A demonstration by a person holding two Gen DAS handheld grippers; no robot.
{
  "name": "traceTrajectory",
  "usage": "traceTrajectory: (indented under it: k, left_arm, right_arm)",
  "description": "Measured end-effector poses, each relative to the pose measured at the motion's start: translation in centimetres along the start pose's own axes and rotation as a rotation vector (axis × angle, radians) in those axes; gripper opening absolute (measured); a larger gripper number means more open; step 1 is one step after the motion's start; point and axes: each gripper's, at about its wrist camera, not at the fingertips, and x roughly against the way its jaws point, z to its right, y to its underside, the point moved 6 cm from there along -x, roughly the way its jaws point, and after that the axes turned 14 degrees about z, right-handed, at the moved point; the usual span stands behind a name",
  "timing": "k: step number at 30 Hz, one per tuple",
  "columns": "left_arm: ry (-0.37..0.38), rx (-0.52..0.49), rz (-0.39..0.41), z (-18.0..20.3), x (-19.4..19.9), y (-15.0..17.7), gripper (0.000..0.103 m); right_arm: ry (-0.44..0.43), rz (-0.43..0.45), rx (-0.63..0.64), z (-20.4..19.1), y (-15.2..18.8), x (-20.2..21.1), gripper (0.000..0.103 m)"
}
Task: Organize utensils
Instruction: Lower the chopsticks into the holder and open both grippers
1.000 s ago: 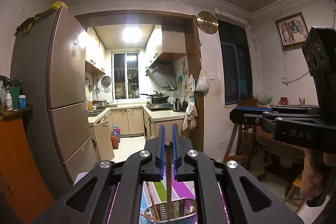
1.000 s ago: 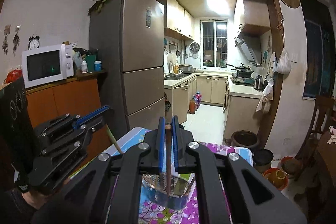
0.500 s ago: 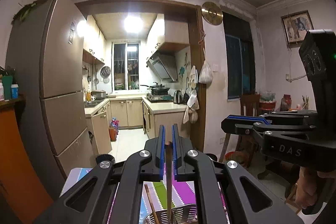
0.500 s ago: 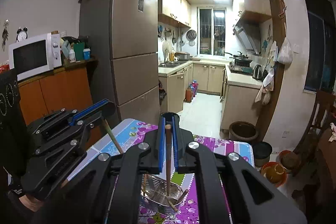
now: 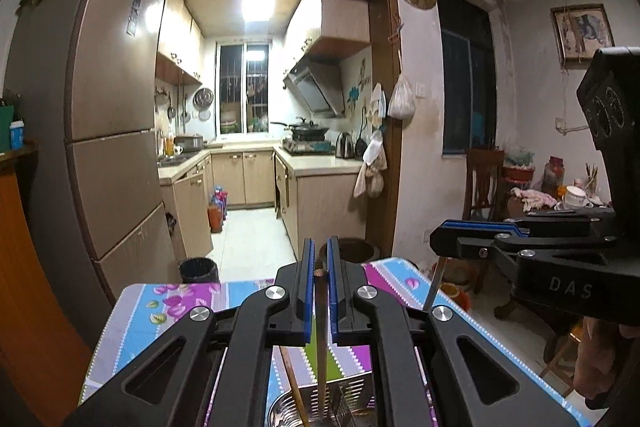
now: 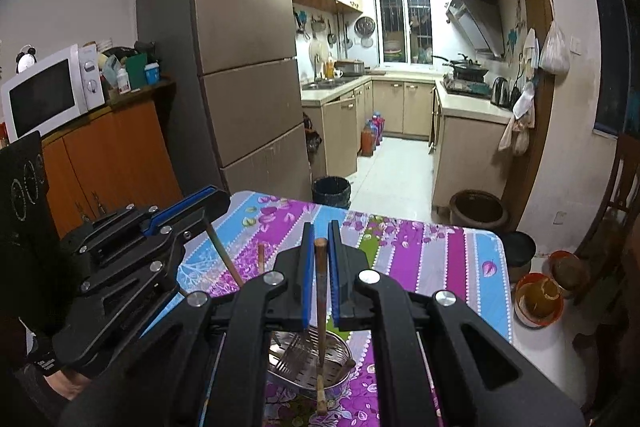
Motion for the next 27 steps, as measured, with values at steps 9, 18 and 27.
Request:
traceTrajectory:
  k: [9,18,27]
  left_arm:
    - [-0.02,0.018,-0.034,-0.8,-1.0,0.8,0.008]
    - [-0.043,0.032,-0.048,-1.9,-1.3,1.8,0.031]
    - [-0.084,0.033,-0.041,-2.8,-1.0,2.0,0.049]
  right_arm:
    - [0.007,-0.012,-0.003,0.1,0.3,-0.5,0.006]
    - [0.038,0.01,-0.01,1.0,0.5,-0.4,0.031]
    - [0.049,0.028,-0.014,1.6,1.0,-0.2,0.046]
